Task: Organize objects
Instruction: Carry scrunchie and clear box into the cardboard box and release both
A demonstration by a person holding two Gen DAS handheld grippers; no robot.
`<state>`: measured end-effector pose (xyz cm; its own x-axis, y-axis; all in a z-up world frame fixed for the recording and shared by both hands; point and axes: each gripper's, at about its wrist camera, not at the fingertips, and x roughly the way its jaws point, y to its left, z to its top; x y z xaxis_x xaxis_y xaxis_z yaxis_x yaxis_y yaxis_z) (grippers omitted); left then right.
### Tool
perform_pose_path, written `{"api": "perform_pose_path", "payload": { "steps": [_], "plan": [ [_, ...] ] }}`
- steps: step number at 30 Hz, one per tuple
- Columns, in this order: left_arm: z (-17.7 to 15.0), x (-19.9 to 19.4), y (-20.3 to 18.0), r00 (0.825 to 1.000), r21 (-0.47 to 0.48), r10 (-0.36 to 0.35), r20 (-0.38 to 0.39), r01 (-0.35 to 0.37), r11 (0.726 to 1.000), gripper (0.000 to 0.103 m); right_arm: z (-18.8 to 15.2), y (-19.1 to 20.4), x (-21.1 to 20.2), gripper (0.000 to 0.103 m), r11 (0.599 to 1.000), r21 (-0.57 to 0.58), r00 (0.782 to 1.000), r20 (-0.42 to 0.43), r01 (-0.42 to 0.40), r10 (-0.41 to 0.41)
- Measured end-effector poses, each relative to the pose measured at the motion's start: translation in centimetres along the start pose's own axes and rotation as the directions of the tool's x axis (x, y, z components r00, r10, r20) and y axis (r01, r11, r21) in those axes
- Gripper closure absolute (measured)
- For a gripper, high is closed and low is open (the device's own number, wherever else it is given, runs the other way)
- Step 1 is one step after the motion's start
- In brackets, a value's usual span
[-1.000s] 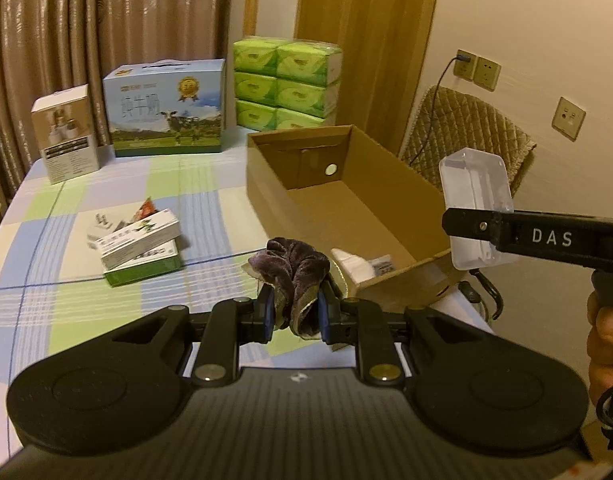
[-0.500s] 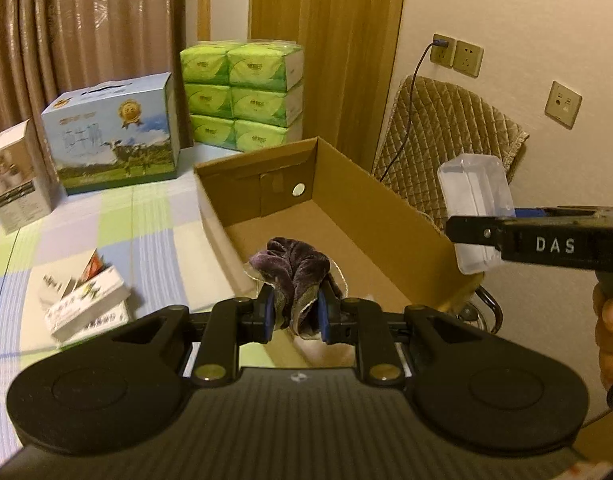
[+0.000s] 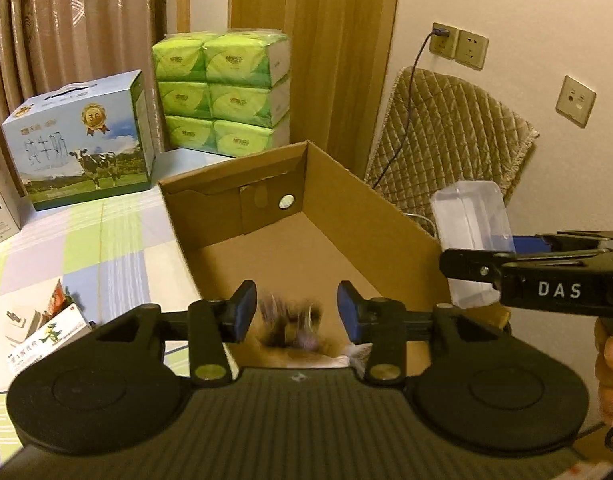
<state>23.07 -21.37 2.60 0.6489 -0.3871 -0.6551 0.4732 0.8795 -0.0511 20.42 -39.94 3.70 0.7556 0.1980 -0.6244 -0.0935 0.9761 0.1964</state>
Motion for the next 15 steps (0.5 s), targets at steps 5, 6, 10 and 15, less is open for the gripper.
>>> {"api": "perform_pose_path", "payload": {
  "steps": [5,6,10,15],
  "plan": [
    [-0.6,-0.9,1.5,1.000,-0.027,0.026,-0.001,-0.026,0.999,0.064,-0.1,0.5,0.6,0.048,1.000,-0.003,1.000,-0.015,-0.014,0.014],
    [-0.7,-1.1,1.7,1.000,-0.029,0.031,-0.002,-0.031,0.999,0.064,-0.1,0.7,0.8,0.048,1.000,-0.005,1.000,-0.017,-0.016,0.016],
    [-1.3,-2.5,2.6,0.999,-0.033,0.048,0.007,-0.048,0.998,0.064,0.5,1.4,1.8,0.048,0.999,-0.011,0.999,-0.021,-0.033,0.032],
    [-1.9,-3.8,3.8,0.998,-0.067,0.067,0.018,-0.066,0.996,0.062,1.4,1.4,3.4,0.023,0.993,0.018,0.993,0.019,-0.119,0.118]
  ]
}}
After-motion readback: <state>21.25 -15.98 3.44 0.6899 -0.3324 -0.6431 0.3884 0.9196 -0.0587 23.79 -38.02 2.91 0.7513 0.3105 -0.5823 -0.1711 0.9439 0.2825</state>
